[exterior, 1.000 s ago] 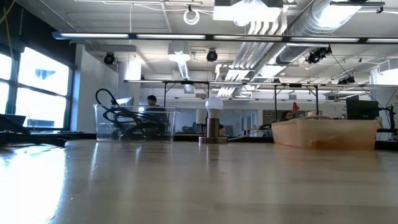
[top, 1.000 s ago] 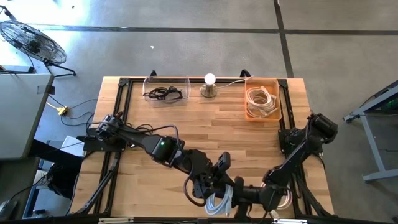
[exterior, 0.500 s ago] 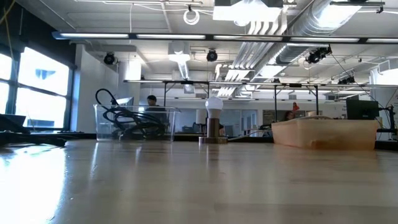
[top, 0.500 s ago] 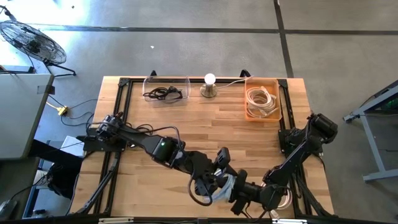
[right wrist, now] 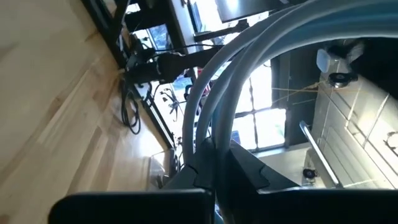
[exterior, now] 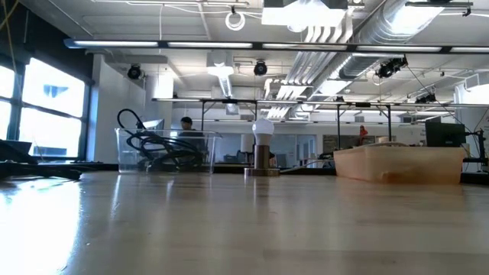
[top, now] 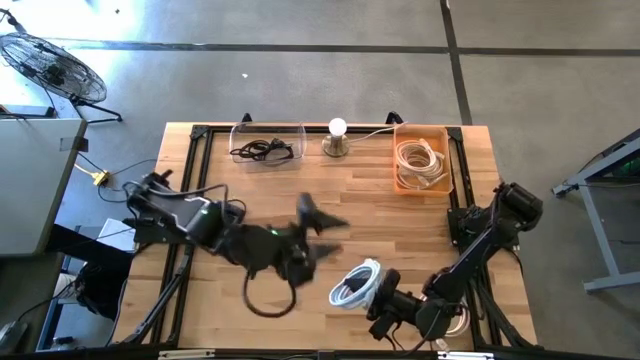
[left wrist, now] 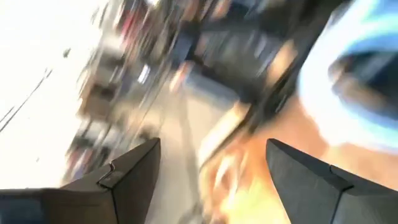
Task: Pick & Place USB Port
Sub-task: Put the blue HDMI cable into the orange bin
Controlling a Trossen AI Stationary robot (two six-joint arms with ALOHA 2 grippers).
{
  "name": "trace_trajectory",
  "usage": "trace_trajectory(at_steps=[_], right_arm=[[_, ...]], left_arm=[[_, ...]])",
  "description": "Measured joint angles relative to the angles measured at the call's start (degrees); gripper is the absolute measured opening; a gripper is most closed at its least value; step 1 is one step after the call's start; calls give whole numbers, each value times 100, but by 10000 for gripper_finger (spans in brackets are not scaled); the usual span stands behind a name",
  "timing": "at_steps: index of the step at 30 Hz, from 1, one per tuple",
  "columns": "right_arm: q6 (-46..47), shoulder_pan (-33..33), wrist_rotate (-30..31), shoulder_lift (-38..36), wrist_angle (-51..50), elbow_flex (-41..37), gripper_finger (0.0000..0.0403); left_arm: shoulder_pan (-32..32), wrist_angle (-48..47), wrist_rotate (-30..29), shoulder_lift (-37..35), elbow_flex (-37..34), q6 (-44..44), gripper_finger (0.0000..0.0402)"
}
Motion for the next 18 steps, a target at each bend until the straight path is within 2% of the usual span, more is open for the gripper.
trace_trajectory(at_steps=[3,6,10,18], right_arm=[[-4,15,17,-4,14,2,10],[-256,-106,-119,-68,166,2,10],[-589,-570,-73,-285,676,2,10],[-151,-2202,130,-1329,369,11,10]], left_arm=[[-107,-924,-1207,-51,-30,-488,286],[-209,-1792,-1815,-46,-33,-1253,286],[-370,-2982,-2094,-55,-28,-2378,286],[-686,-4629,-2320,-33,-343,-4291,286]])
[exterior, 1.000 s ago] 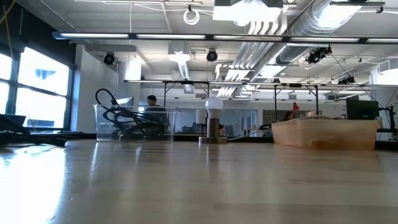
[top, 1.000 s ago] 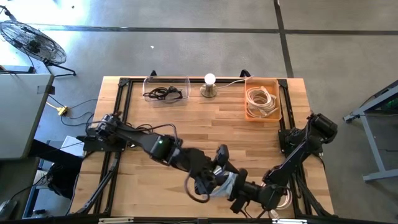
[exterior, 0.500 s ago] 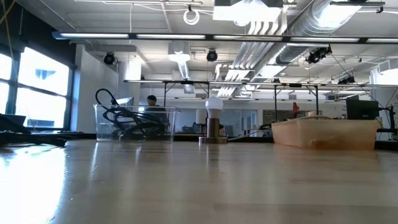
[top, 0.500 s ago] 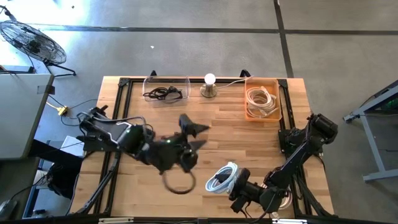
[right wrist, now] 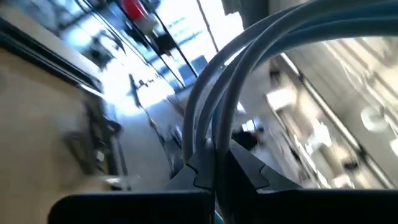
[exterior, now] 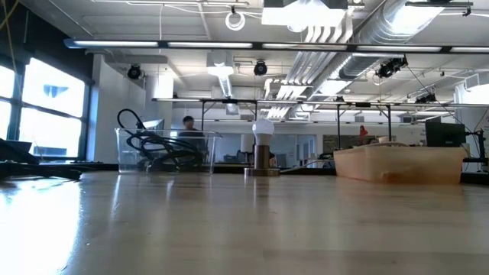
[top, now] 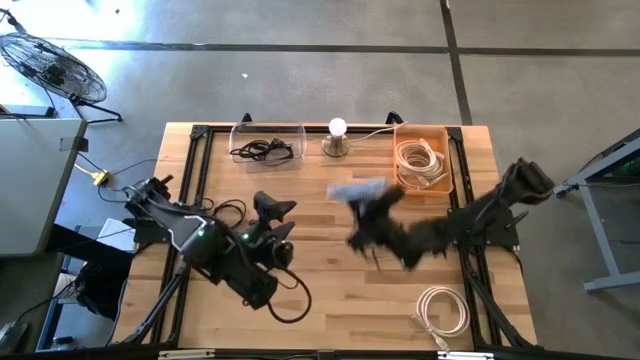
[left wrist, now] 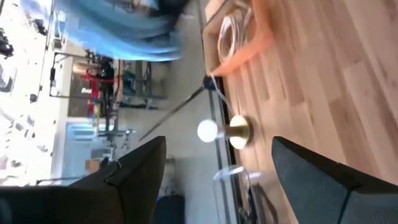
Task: Pick & Place USB Port
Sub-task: Put the blue HDMI cable into the orange bin
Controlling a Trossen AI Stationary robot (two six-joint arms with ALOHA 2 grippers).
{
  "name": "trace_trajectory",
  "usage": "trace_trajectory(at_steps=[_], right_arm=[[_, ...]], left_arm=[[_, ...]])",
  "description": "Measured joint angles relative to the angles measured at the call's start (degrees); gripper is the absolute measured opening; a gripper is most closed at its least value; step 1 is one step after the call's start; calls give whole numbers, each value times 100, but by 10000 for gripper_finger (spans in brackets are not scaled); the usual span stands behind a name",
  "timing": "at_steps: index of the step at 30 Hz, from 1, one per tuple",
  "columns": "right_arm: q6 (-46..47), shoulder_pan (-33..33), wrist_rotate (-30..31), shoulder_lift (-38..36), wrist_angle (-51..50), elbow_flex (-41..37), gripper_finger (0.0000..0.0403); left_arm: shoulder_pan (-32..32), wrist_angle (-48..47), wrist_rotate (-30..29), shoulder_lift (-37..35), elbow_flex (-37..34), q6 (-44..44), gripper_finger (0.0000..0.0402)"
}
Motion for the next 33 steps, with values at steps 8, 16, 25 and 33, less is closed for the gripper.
trace_trajectory(at_steps=[8,16,25,33], right_arm=[[2320,-2218,390,-944,-2254,2,10],[7050,-4152,-1709,-1241,-6403,0,10],[8029,-5459,-3741,-761,-7560,-167,10],[8449,-6164,-4675,-596,-7424,-943,10]], left_arm=[[-50,-330,-127,-4,-496,-714,286],[-39,-336,-108,-11,-913,-716,286],[-37,-328,-115,-11,-1228,-790,286],[-37,-328,-71,-11,-1265,-901,286]])
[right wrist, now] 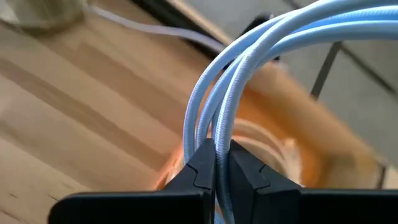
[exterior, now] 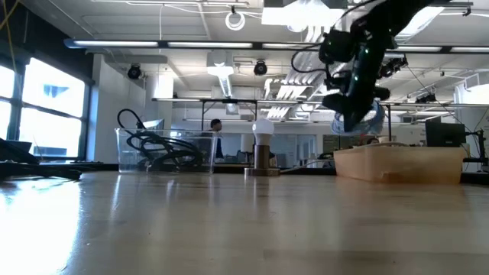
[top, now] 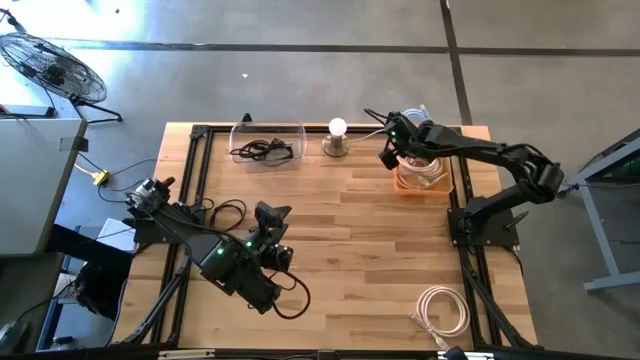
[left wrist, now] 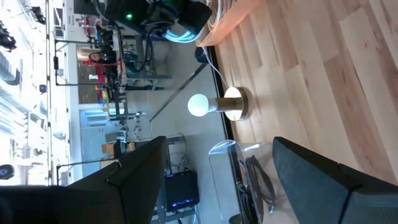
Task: Pick & Place USB Port
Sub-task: Put the blue HDMI cable into the orange bin
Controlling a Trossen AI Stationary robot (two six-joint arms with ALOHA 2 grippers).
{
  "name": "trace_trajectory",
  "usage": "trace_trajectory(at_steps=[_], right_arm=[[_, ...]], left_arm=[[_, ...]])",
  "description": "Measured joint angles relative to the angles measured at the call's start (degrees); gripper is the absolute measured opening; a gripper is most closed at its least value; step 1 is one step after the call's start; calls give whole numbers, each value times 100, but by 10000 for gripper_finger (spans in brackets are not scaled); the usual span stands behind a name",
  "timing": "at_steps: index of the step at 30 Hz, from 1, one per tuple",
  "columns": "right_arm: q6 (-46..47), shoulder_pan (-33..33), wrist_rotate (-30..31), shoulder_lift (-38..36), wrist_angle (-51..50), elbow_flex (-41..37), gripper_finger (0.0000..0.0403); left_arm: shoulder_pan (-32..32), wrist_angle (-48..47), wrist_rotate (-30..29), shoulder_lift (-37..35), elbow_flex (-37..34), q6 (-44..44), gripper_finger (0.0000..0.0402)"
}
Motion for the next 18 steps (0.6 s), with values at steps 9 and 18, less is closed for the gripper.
trace_trajectory(at_steps=[9,18], right_arm=[[385,-441,-685,-2,458,-853,23],[406,-449,-45,-8,902,-1122,115]], left_arm=[[0,-2,2,0,0,-2,286],[2,-3,-6,0,0,-2,286]])
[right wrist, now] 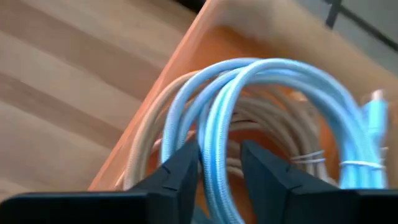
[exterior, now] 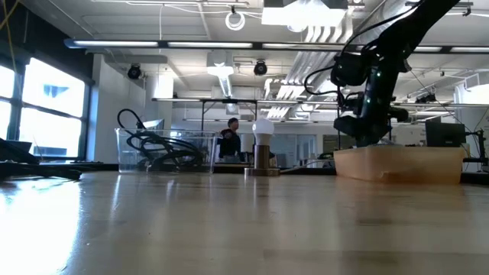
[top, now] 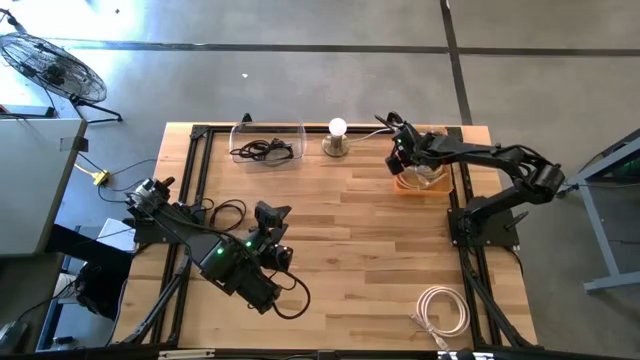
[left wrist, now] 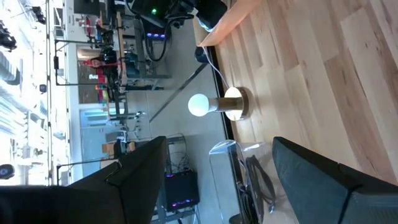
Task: Pick & Place USB Port
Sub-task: Put the blue HDMI cable into the orange bin, then put the white HDMI cable into the orange bin
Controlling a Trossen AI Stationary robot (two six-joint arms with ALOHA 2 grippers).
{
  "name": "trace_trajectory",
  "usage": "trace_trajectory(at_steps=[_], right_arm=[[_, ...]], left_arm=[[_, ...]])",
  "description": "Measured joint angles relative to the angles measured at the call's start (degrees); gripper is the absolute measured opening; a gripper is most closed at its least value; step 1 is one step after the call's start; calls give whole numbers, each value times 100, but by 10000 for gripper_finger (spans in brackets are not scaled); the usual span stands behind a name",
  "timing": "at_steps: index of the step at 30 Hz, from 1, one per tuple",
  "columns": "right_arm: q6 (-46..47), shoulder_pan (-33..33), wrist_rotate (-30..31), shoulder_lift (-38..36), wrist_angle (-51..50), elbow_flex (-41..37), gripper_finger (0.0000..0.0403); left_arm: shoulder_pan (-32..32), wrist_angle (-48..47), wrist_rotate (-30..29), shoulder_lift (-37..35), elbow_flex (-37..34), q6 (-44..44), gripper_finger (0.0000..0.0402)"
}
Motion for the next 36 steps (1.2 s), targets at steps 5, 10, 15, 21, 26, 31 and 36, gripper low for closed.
trace_trajectory(at_steps=[5,10,15,21,26,31,36], right_arm=[[-239,165,302,-10,-282,389,158],[-245,449,90,-10,-1237,1203,186],[-147,869,-838,-13,-2831,2179,189],[160,1525,-2423,-19,-5088,2814,184],[1418,2447,-2978,-231,-6249,2723,185],[2276,3658,-4001,-661,-5923,2356,188],[3421,5149,-4150,-790,-5578,2055,188]], left_arm=[[0,0,-23,0,0,0,286],[0,0,-23,0,0,4,286],[0,1,4,0,0,9,286],[0,2,315,0,2,2,286],[-2,4,402,0,-176,-89,286],[0,-2,411,0,-525,-155,286],[-2,-3,309,2,-770,-280,286]])
